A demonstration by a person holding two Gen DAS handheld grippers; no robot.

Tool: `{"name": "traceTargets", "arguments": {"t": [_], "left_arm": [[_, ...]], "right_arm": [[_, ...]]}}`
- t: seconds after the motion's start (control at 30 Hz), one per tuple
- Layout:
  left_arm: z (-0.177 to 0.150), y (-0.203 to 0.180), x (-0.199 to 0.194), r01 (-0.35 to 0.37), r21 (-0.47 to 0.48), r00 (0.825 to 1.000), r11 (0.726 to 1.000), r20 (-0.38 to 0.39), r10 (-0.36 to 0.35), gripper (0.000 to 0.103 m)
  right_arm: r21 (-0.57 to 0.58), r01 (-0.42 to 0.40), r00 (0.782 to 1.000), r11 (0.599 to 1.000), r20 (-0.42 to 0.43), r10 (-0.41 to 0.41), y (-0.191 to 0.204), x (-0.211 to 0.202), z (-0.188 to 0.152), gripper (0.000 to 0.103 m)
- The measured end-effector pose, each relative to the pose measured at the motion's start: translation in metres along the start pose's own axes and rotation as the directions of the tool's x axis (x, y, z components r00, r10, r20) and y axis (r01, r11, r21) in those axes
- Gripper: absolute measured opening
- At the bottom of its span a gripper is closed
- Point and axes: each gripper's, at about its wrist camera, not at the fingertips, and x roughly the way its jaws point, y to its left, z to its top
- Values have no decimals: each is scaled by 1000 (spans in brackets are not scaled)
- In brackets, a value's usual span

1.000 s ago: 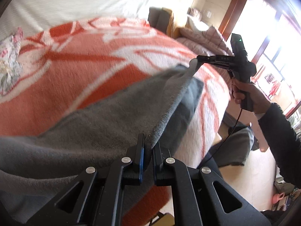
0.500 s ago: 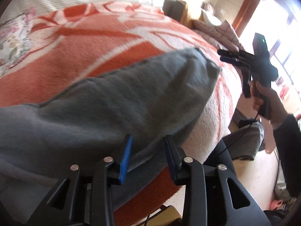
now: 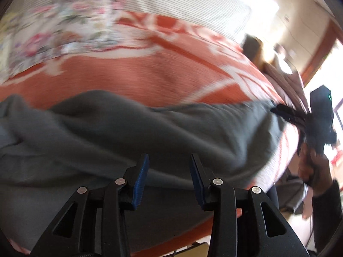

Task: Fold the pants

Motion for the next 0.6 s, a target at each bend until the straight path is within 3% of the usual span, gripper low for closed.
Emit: {"name": "traceTargets", "arguments": {"t": [0.27,0.37,0.43,0.6], "left_arm": [[13,110,-47,-120,-192,987,974,79,137,41],[20,142,-64,-169,-239,975,956,98,197,47],[25,165,-74,-195,-267,966,944,116,233,60],[35,222,-87,-220,-340,956,914,110,271,61]], "right_arm": [[-100,-164,980,981,-126,151,85,66,-15,58],[-117,-205,968,972,-169,184,110,88,-20,58],[-132,-231,960,964,-195,203,124,100,-22,58],[-163,-276,940,947,-251,231,156,127,-29,58]]}}
